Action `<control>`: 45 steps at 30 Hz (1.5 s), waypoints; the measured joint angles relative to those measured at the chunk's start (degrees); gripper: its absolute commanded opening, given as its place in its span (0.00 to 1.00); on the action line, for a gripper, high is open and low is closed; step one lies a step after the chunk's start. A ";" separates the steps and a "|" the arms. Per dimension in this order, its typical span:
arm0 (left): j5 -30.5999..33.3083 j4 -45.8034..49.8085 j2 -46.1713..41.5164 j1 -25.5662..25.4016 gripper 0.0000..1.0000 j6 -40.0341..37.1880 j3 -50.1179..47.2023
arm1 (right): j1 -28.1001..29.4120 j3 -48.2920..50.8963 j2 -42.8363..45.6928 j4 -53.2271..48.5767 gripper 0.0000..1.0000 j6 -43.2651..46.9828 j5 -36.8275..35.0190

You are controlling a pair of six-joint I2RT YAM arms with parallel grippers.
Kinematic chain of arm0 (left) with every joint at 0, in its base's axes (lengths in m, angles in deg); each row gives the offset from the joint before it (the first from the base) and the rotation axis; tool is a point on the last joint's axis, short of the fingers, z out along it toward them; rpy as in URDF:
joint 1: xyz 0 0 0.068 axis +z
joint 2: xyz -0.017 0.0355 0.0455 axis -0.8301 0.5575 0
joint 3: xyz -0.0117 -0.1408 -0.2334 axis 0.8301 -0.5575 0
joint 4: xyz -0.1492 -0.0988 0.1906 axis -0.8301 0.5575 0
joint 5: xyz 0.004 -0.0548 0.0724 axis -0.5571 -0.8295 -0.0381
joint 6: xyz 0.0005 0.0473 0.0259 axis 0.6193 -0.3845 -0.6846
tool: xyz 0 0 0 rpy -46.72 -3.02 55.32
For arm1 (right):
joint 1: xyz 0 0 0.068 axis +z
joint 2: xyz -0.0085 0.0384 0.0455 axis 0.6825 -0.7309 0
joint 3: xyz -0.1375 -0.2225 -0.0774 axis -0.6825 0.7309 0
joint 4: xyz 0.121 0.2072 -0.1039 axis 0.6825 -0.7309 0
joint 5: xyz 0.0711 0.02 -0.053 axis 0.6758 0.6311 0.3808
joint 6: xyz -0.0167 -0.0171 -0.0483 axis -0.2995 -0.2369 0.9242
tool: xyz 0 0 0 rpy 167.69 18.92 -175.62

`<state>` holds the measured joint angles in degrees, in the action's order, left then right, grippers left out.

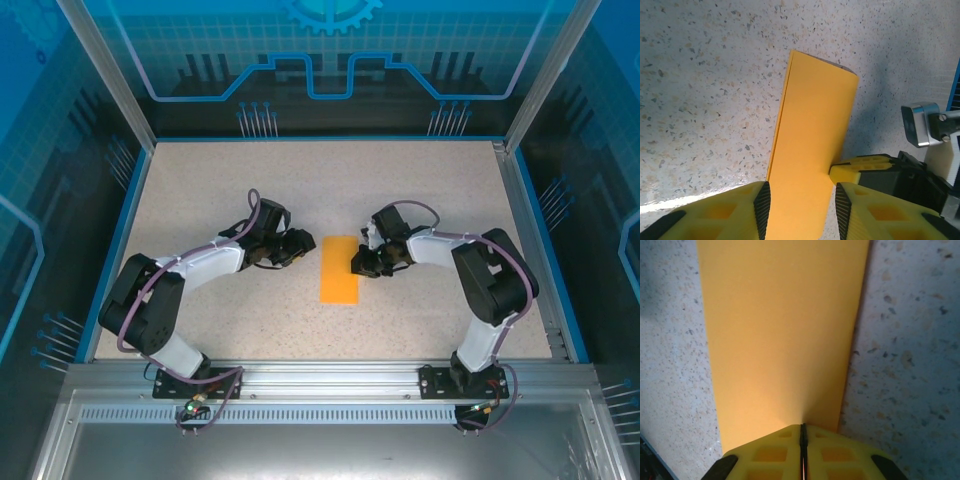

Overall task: Fold a paper plane with a square sheet of paper (pick it up from the middle)
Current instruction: Fold the square sheet of paper in half at the center of the table, then fold the triangle a second time at the center of the table.

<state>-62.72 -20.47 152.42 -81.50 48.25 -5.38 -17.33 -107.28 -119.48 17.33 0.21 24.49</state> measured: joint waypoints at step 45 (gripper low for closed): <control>-10.43 -2.21 8.76 1.60 0.48 1.66 0.57 | 0.61 4.50 1.05 6.34 0.14 -4.52 4.31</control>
<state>-73.15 -22.68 161.19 -79.90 49.91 -4.81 -16.71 -102.77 -118.44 23.67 -4.31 28.80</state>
